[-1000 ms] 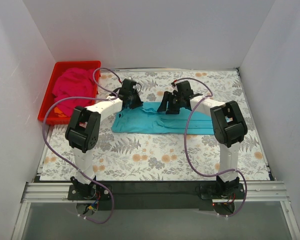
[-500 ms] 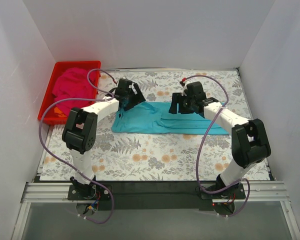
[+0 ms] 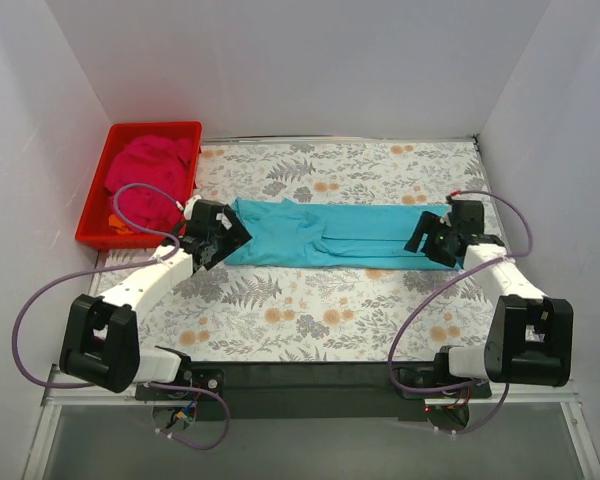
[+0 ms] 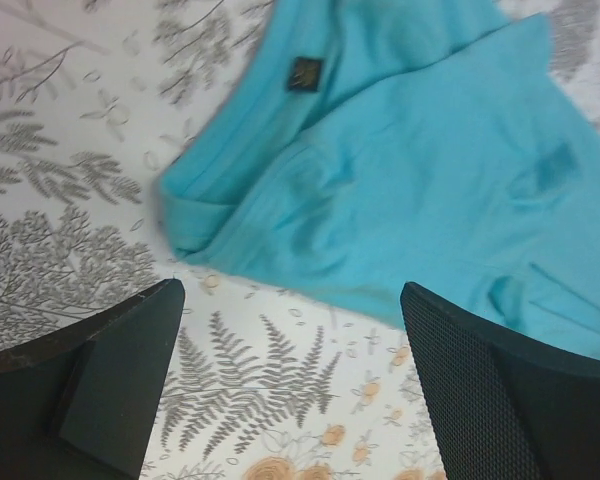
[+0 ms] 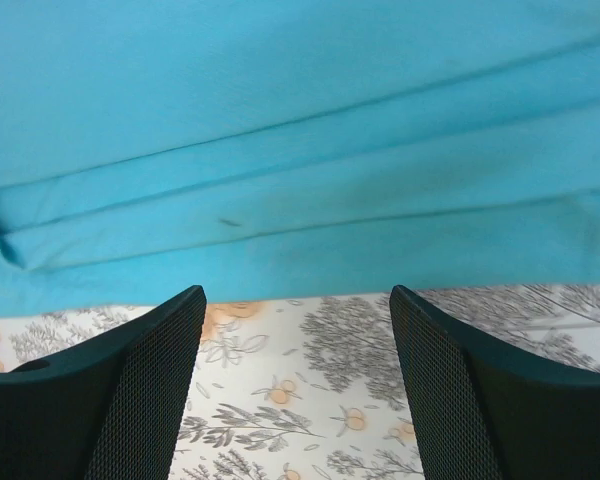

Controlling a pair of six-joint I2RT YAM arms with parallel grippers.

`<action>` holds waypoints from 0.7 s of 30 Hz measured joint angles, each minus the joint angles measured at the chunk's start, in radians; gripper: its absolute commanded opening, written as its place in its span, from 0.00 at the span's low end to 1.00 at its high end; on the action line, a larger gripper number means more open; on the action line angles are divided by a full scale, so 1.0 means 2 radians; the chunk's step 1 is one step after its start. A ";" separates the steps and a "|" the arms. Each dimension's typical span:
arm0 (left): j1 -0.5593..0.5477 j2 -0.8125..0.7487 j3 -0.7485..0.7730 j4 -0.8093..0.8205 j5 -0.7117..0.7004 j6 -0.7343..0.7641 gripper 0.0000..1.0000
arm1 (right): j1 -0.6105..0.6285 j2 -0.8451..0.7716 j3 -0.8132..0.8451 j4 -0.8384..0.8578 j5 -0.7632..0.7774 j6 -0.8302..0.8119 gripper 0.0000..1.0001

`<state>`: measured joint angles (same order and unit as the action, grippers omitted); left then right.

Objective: Fold and stack the t-shirts
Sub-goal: Fold the tshirt

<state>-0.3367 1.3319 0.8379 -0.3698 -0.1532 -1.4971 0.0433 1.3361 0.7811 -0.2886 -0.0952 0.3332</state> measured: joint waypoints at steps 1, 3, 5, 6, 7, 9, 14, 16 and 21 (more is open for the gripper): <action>0.003 0.002 -0.007 -0.002 0.001 -0.003 0.82 | -0.024 -0.006 -0.010 0.001 -0.009 0.006 0.68; 0.011 0.012 -0.030 -0.002 0.005 -0.013 0.81 | -0.076 -0.013 -0.031 0.006 -0.028 0.019 0.68; 0.019 0.022 -0.045 -0.002 0.008 -0.023 0.80 | -0.120 -0.017 -0.055 0.016 -0.050 0.033 0.68; 0.023 0.026 -0.051 -0.002 0.009 -0.027 0.80 | -0.141 -0.018 -0.067 0.018 -0.060 0.040 0.68; 0.027 0.029 -0.055 -0.001 0.011 -0.032 0.78 | -0.158 -0.018 -0.077 0.020 -0.072 0.046 0.68; 0.033 0.032 -0.061 0.004 0.014 -0.040 0.76 | -0.183 -0.020 -0.096 0.026 -0.087 0.056 0.68; 0.039 0.046 -0.068 0.034 0.029 -0.051 0.69 | -0.221 -0.023 -0.114 0.053 -0.115 0.076 0.67; 0.040 0.056 -0.068 0.045 0.034 -0.053 0.65 | -0.232 -0.023 -0.121 0.066 -0.125 0.085 0.67; 0.040 0.069 -0.067 0.067 0.041 -0.054 0.48 | -0.245 -0.023 -0.133 0.098 -0.129 0.099 0.60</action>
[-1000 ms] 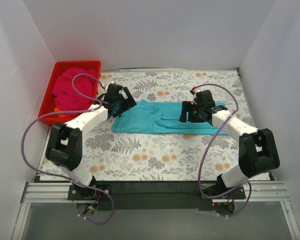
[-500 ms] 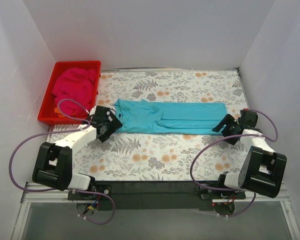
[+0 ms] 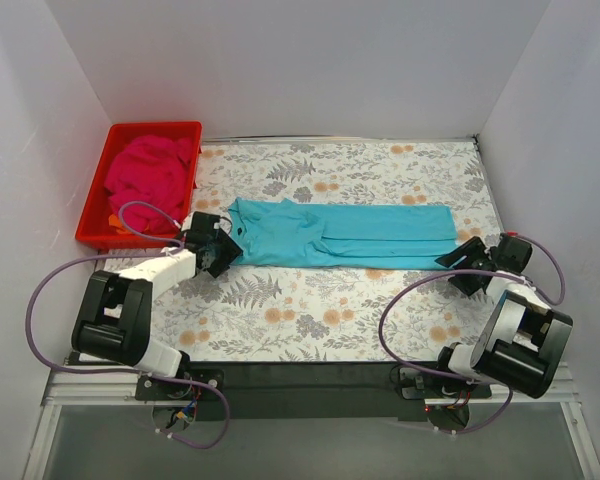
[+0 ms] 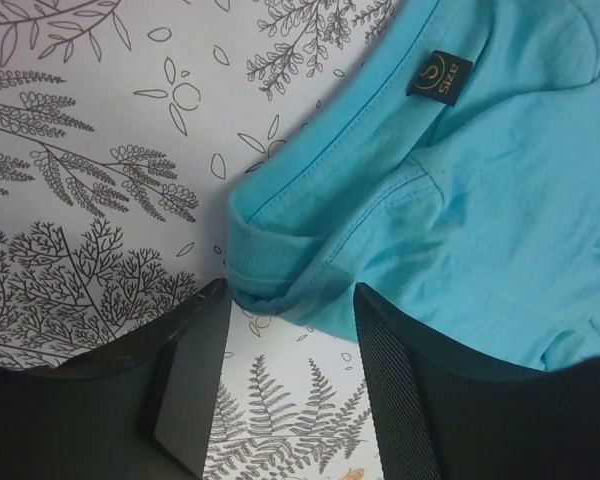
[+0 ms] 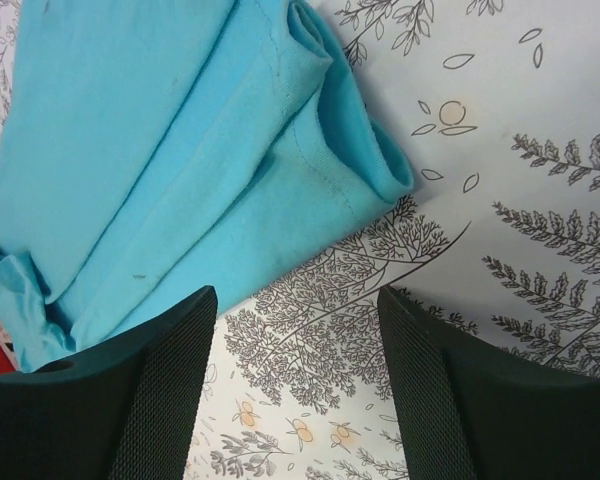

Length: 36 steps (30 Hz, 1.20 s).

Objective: Fold and stack the t-shirts
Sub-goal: Fold the tshirt

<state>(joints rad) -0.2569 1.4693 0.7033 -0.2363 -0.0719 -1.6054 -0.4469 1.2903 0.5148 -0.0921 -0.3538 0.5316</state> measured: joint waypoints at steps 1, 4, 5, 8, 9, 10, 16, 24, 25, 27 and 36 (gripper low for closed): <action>0.000 0.002 0.000 0.002 0.001 0.000 0.45 | -0.002 0.001 -0.003 0.008 0.001 0.004 0.58; 0.000 0.007 0.000 0.006 0.001 0.002 0.37 | -0.009 0.008 -0.008 0.028 0.003 0.011 0.55; 0.001 0.007 0.000 0.006 0.001 0.004 0.35 | -0.012 0.011 -0.010 0.036 0.002 0.014 0.54; 0.004 0.007 -0.001 0.006 0.000 0.009 0.33 | -0.019 0.023 -0.010 0.059 0.001 0.021 0.52; 0.006 0.007 -0.001 0.006 0.001 0.011 0.33 | -0.020 0.027 -0.010 0.067 0.001 0.022 0.51; 0.008 0.007 -0.001 0.006 0.000 0.012 0.32 | -0.022 0.031 -0.010 0.073 0.000 0.023 0.51; 0.015 0.007 -0.001 0.006 -0.002 0.027 0.25 | -0.027 0.049 -0.010 0.101 0.001 0.025 0.47; 0.020 0.020 0.000 0.012 0.001 0.043 0.00 | -0.039 0.070 -0.006 0.114 0.009 0.022 0.11; 0.020 0.021 0.001 0.014 0.001 0.045 0.00 | -0.041 0.071 -0.007 0.111 0.014 0.022 0.07; 0.020 0.024 0.004 0.014 0.002 0.048 0.00 | -0.044 0.072 -0.007 0.107 0.017 0.020 0.01; 0.035 0.004 0.021 -0.058 -0.020 0.055 0.00 | -0.051 0.049 0.020 0.009 0.060 -0.006 0.01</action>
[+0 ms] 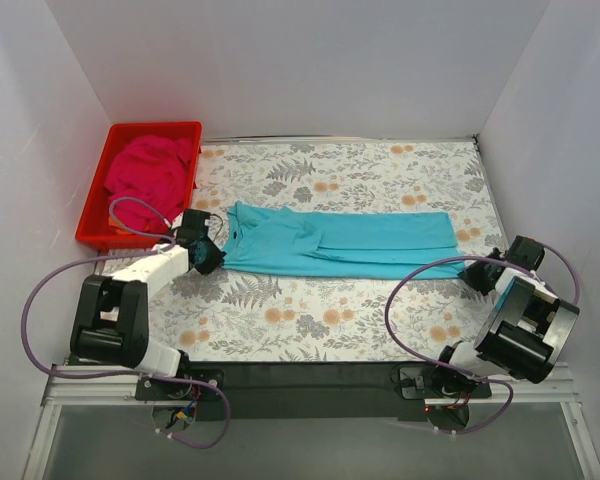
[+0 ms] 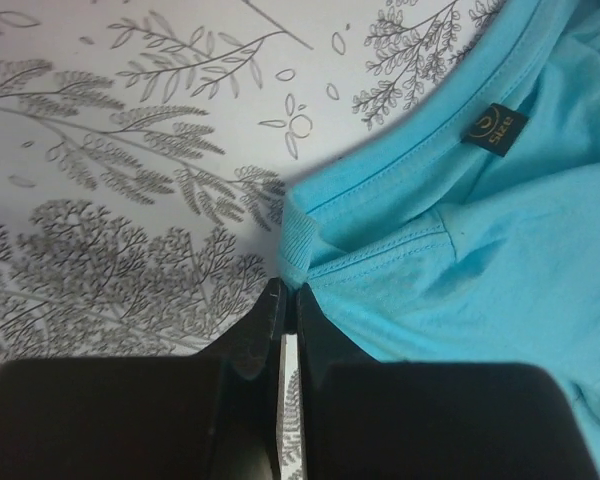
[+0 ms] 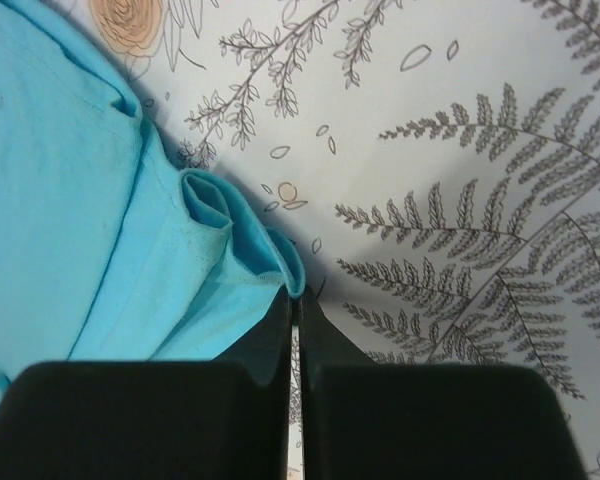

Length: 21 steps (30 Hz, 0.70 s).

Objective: Fold and stack the t-shirts
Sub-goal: Fold the tshirt

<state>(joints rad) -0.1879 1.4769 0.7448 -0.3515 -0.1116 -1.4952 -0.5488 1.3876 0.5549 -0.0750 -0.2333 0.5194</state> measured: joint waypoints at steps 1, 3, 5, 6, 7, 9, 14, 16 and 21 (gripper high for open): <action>0.002 -0.008 -0.002 -0.009 -0.001 0.000 0.00 | 0.000 -0.003 0.000 -0.009 0.003 -0.002 0.01; 0.006 -0.030 -0.014 -0.018 0.000 -0.002 0.00 | 0.000 -0.008 0.000 -0.021 0.007 -0.005 0.01; 0.006 -0.049 -0.029 -0.028 0.003 -0.005 0.00 | 0.000 -0.011 0.000 -0.027 0.009 -0.007 0.01; 0.006 -0.056 -0.036 -0.032 0.005 -0.006 0.00 | 0.000 -0.011 0.000 -0.028 0.010 -0.009 0.01; 0.006 -0.060 -0.043 -0.034 0.008 -0.008 0.00 | 0.000 -0.012 0.000 -0.029 0.010 -0.010 0.05; 0.007 -0.066 -0.054 -0.041 0.011 -0.011 0.00 | 0.000 -0.014 0.000 -0.033 0.011 -0.012 0.11; 0.008 -0.077 -0.058 -0.053 0.013 -0.010 0.23 | 0.000 -0.029 0.000 -0.050 0.016 -0.025 0.36; 0.009 -0.083 -0.054 -0.058 0.014 -0.007 0.38 | 0.000 -0.043 0.000 -0.060 0.025 -0.034 0.47; 0.011 -0.098 -0.026 -0.071 0.016 0.006 0.64 | 0.017 -0.085 0.000 -0.089 0.050 -0.045 0.56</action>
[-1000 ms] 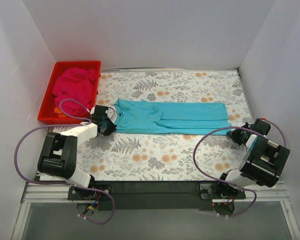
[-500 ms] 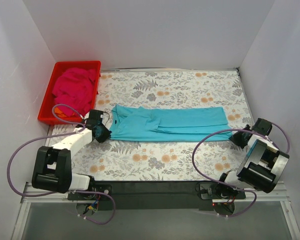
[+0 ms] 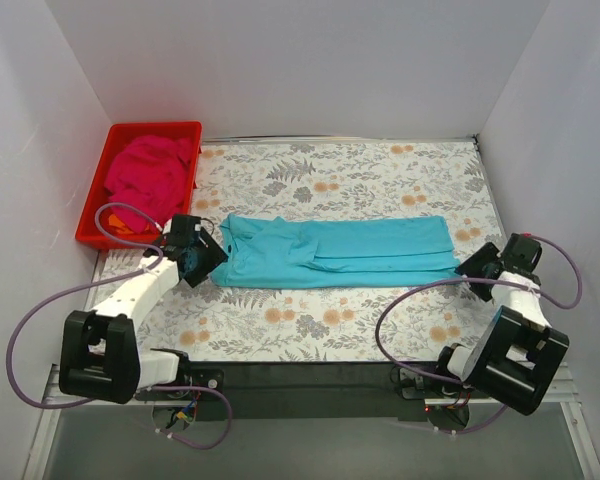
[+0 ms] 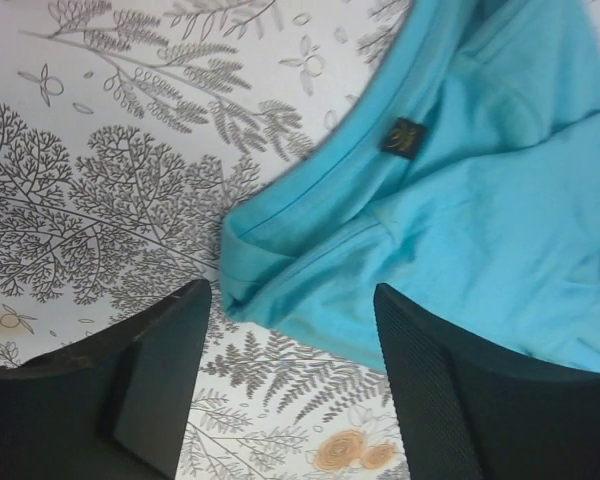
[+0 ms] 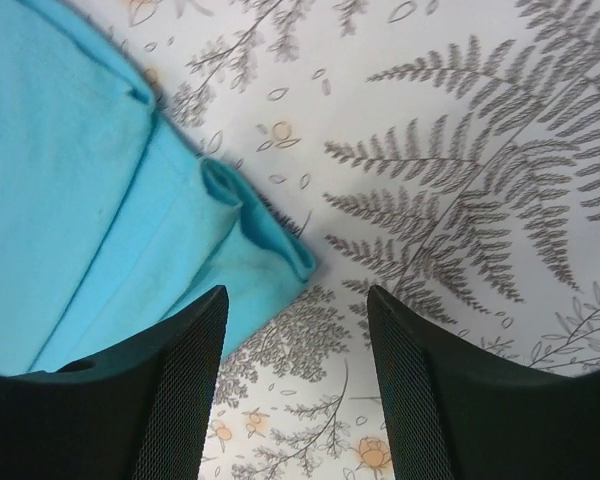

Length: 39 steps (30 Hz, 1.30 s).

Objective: Fold and stack the t-shirts
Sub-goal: Fold the tshirt

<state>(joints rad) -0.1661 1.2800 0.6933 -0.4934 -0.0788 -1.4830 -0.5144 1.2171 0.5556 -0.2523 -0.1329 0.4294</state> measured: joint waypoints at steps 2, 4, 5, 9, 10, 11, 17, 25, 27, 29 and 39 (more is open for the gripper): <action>0.000 -0.015 0.010 -0.006 0.000 0.007 0.71 | 0.029 -0.015 0.006 -0.013 0.010 -0.002 0.56; 0.000 -0.033 0.020 -0.013 0.000 0.014 0.72 | 0.072 -0.022 0.019 -0.023 0.023 -0.006 0.56; 0.000 -0.043 0.024 -0.016 0.000 0.016 0.72 | 0.098 -0.023 0.027 -0.024 0.027 -0.007 0.56; -0.007 -0.069 0.035 -0.020 0.010 0.022 0.70 | 0.204 -0.022 0.052 -0.027 0.039 -0.006 0.53; -0.013 -0.071 0.038 -0.020 0.013 0.021 0.68 | 0.230 -0.018 0.056 -0.026 0.039 -0.005 0.50; -0.022 -0.071 0.039 -0.020 0.017 0.020 0.65 | 0.258 -0.012 0.060 -0.026 0.041 -0.003 0.48; -0.100 -0.015 0.067 -0.018 0.028 0.009 0.45 | 0.411 0.072 0.092 -0.026 0.051 0.028 0.35; -0.118 0.080 0.081 0.015 0.025 0.009 0.32 | 0.531 0.178 0.179 -0.018 0.067 0.060 0.32; -0.118 0.100 0.081 0.019 0.021 0.009 0.30 | 0.548 0.192 0.189 -0.016 0.068 0.066 0.31; -0.117 0.114 0.079 0.026 0.019 0.009 0.29 | 0.561 0.201 0.192 -0.015 0.069 0.073 0.31; -0.093 0.116 0.042 0.046 0.021 0.006 0.27 | 0.582 0.214 0.192 -0.019 0.075 0.089 0.29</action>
<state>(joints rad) -0.3527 1.5124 0.7773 -0.4011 -0.0364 -1.4715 0.6498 1.6447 0.9390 -0.2901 0.0166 0.6079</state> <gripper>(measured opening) 0.274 0.294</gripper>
